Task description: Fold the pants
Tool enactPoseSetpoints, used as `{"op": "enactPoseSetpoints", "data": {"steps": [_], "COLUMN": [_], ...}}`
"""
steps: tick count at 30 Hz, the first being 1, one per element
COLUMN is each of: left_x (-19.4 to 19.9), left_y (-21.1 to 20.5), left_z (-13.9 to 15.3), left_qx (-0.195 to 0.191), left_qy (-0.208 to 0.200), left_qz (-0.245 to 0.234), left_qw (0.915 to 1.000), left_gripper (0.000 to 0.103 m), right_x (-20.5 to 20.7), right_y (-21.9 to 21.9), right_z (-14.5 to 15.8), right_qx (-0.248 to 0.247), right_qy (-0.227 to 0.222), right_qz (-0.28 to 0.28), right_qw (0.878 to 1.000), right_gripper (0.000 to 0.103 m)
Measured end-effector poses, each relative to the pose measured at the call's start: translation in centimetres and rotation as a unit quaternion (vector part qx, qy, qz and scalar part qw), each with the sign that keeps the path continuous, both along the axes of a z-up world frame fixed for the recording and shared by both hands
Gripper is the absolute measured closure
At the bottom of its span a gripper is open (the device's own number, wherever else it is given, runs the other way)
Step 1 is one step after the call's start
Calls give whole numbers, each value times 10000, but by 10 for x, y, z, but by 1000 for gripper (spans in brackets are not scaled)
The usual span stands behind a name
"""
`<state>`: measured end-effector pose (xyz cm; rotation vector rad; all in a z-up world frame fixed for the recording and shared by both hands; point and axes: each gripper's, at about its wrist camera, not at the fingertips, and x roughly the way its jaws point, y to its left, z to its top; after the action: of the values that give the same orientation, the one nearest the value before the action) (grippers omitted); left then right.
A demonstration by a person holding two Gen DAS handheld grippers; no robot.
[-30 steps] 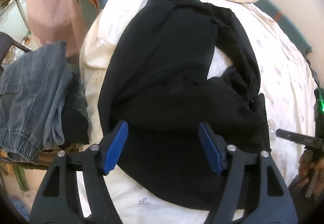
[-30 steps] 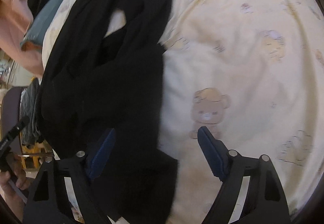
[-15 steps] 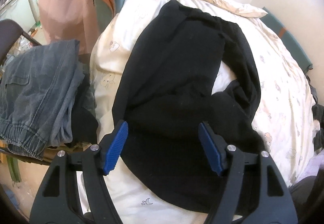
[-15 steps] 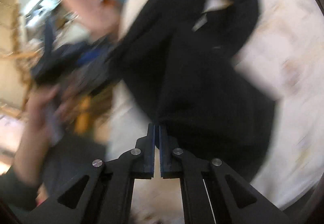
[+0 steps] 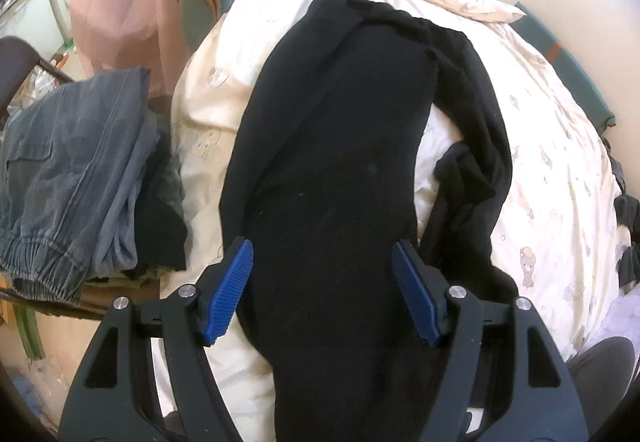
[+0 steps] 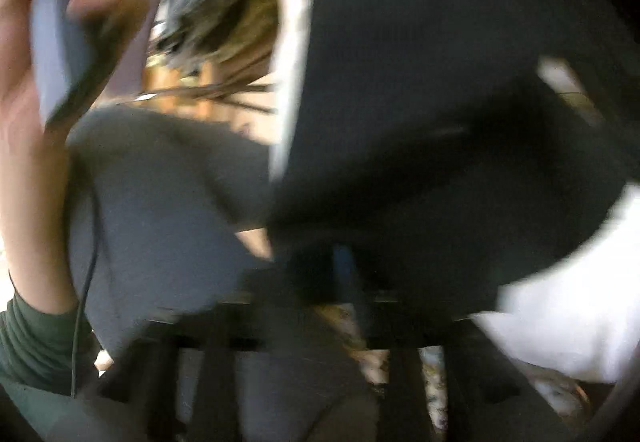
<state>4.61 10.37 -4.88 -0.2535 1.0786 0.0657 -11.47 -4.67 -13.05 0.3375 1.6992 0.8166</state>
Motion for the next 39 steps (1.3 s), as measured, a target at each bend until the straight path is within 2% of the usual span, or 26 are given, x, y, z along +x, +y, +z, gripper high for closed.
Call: {"op": "enactPoseSetpoints", "data": {"steps": [1, 4, 5, 8, 9, 10, 13, 14, 16, 17, 18, 19, 20, 21, 23, 26, 29, 31, 33, 35, 36, 39], "left_x": [-1, -3, -3, -1, 0, 1, 1, 0, -1, -2, -2, -3, -4, -4, -4, -3, -1, 1, 3, 4, 5, 6], "left_y": [2, 2, 1, -7, -10, -13, -16, -16, -16, -15, -13, -11, -10, -8, -6, -8, -16, -23, -27, -32, -33, -37], "left_z": [0, -1, 0, 1, 1, 1, 2, 2, 2, 1, 1, 1, 1, 1, 1, 2, 3, 2, 1, -2, -4, -8], "left_qx": [-37, -27, -12, 63, 89, 105, 135, 162, 266, 298, 303, 298, 290, 266, 195, 99, 99, 119, 155, 242, 286, 434], "left_qy": [10, 50, 49, -3, -11, -16, -51, -66, -79, -70, -61, -57, -54, -43, -34, -36, -59, -65, -53, -30, -18, 29], "left_qz": [33, 35, 2, -132, -171, -198, -239, -251, -278, -284, -283, -268, -246, -228, -213, -234, -357, -447, -498, -541, -562, -643], "left_qw": [10000, 10000, 10000, 9999, 9998, 9997, 9996, 9995, 9992, 9991, 9991, 9992, 9993, 9994, 9996, 9997, 9993, 9989, 9986, 9982, 9980, 9970], "left_gripper": [34, 34, 34, 34, 34, 34, 34, 34, 34, 34, 34, 34, 34, 34, 34, 34, 34, 34, 34, 34, 34, 34], "right_x": [6, 35, 50, 91, 108, 124, 161, 169, 183, 184, 182, 183, 177, 169, 150, 128, 112, 106, 96, 85, 77, 42], "right_y": [-12, -50, -67, -94, -101, -103, -102, -102, -100, -104, -96, -90, -84, -81, -86, -108, -153, -184, -199, -208, -203, -166], "right_z": [5, 32, 45, 67, 71, 72, 51, 41, 21, 15, 8, 5, 3, 8, 37, 85, 153, 199, 225, 226, 218, 193], "right_qx": [-127, -268, -421, -1115, -1415, -1702, -2146, -2209, -2054, -1979, -1907, -1937, -1962, -1908, -1827, -1779, -1728, -1570, -1573, -1490, -1413, -1373], "right_qy": [-34, -336, -624, -1467, -1820, -2114, -2419, -2381, -2181, -2118, -2084, -2094, -2074, -2104, -2414, -2682, -2967, -3027, -3006, -2761, -2527, -2276], "right_qz": [-94, -340, -494, -804, -865, -892, -1025, -1149, -1223, -1188, -1024, -911, -702, -551, -385, -446, -884, -1441, -1678, -1811, -1725, -954], "right_qw": [9999, 9985, 9959, 9796, 9692, 9583, 9407, 9388, 9462, 9497, 9538, 9541, 9558, 9572, 9523, 9457, 9350, 9290, 9256, 9321, 9415, 9593], "right_gripper": [27, 27, 27, 27, 27, 27, 27, 27, 27, 28, 42, 79, 88, 89, 90, 91, 91, 92, 91, 91, 91, 92]}}
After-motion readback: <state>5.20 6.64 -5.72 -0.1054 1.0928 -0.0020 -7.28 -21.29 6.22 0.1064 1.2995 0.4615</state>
